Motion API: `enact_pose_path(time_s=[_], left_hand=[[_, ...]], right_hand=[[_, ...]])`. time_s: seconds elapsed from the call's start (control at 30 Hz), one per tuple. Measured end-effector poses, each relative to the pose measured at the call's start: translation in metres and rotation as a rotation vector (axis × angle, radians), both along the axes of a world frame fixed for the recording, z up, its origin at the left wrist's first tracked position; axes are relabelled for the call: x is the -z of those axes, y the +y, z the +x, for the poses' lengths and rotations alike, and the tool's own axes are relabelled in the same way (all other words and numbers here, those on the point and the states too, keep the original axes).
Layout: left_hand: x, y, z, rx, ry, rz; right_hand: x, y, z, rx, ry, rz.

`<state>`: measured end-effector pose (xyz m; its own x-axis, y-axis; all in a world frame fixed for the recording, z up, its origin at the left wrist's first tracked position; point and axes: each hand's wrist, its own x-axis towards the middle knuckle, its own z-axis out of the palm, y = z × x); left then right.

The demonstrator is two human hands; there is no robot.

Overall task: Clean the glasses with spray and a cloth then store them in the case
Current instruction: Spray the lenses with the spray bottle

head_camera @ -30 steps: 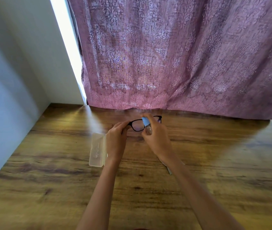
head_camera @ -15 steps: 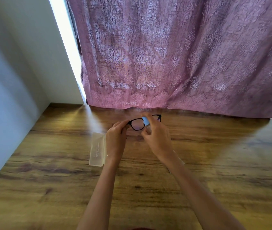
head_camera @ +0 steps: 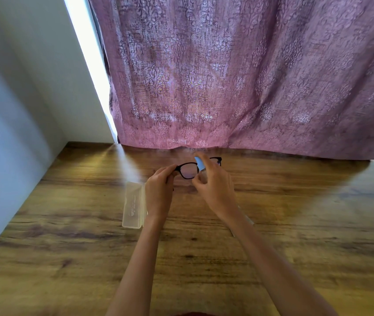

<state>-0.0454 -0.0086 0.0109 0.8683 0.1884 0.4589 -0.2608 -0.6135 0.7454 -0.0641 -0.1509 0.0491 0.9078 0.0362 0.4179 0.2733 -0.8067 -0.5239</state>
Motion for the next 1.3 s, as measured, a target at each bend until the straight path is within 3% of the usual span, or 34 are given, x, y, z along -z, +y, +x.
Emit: enact_pose_path(time_s=[0.27, 0.57, 0.77, 1.03, 1.3], left_hand=[[0.001, 0.002, 0.001, 0.004, -0.007, -0.02], [0.001, 0.003, -0.001, 0.022, -0.012, -0.026], [0.001, 0.004, -0.001, 0.012, -0.01, -0.038], [0.001, 0.005, -0.004, 0.003, -0.016, -0.036], [0.002, 0.005, -0.004, 0.005, -0.01, -0.053]], right_hand=[[0.006, -0.033, 0.002, -0.02, 0.024, 0.041], [0.002, -0.04, 0.007, 0.124, 0.037, 0.053], [0.0, -0.042, 0.01, 0.056, 0.069, 0.017], [0.001, -0.04, 0.01, 0.137, 0.0, 0.095], [0.005, -0.042, 0.015, 0.05, 0.074, 0.068]])
